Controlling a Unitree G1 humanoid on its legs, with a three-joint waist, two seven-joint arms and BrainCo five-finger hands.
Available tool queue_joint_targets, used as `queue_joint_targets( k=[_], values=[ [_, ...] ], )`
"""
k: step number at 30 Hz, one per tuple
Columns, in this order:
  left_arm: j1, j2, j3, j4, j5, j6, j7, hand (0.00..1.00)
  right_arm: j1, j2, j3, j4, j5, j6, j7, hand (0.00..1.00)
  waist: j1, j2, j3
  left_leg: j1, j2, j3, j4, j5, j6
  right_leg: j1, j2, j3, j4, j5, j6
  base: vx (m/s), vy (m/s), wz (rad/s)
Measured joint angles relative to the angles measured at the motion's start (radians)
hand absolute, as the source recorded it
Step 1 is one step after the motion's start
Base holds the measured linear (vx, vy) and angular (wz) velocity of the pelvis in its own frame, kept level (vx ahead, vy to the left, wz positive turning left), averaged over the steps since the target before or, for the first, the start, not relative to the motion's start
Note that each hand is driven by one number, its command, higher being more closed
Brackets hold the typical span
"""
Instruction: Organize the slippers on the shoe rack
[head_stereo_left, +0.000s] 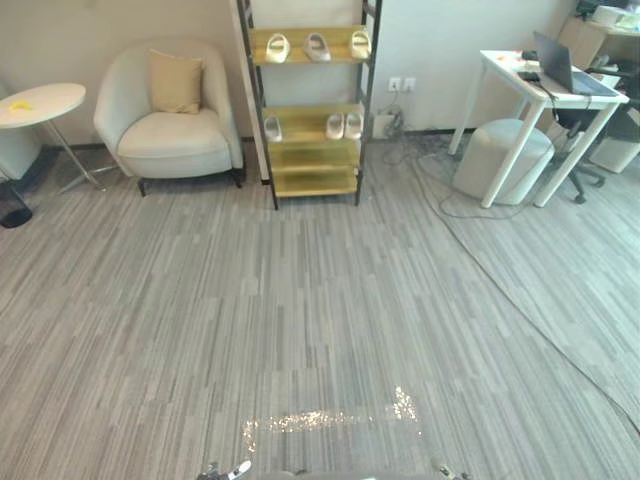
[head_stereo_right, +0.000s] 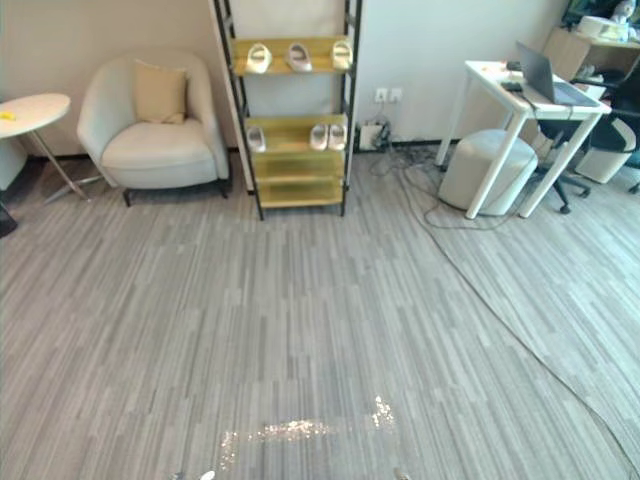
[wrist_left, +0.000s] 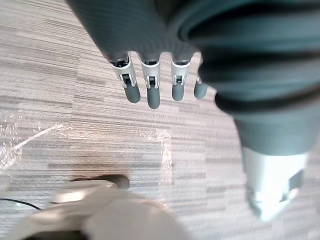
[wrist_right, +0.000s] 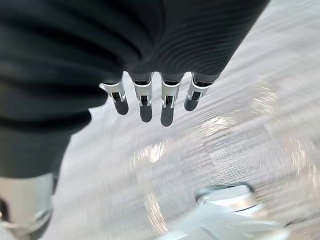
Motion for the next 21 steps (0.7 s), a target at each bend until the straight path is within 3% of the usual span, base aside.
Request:
queue_joint_targets(
  k=[4, 7, 21],
  values=[
    [-0.028, -0.005, 0.014, 0.034, 0.001, -0.002, -0.001, 0.0, -0.025, 0.013, -0.055, 0.017, -0.001, -0.001, -0.004, 0.0, 0.002, 0.009, 0.011, 0.038, 0.001, -0.02, -0.038, 0.008, 0.006, 0.06, 0.011, -0.004, -0.077, 0.026, -0.004, 0.12, -0.018, 0.02],
    [-0.054, -0.003, 0.015, 0.034, 0.002, -0.013, -0.001, 0.0, -0.071, 0.017, -0.056, 0.039, -0.004, -0.006, -0.004, 0.0, 0.006, 0.001, 0.031, 0.055, 0.002, -0.027, -0.051, 0.01, 0.005, 0.096, 0.016, -0.004, -0.127, 0.045, -0.007, 0.1, -0.009, 0.0],
    [-0.087, -0.001, 0.013, 0.068, 0.022, -0.018, 0.0, 0.0, -0.137, 0.039, -0.045, 0.052, -0.059, -0.009, 0.009, 0.0, 0.03, 0.002, 0.064, 0.077, -0.009, -0.069, -0.107, 0.039, 0.011, 0.124, 0.008, -0.035, -0.172, 0.06, -0.001, 0.01, 0.008, 0.08]
  ],
)
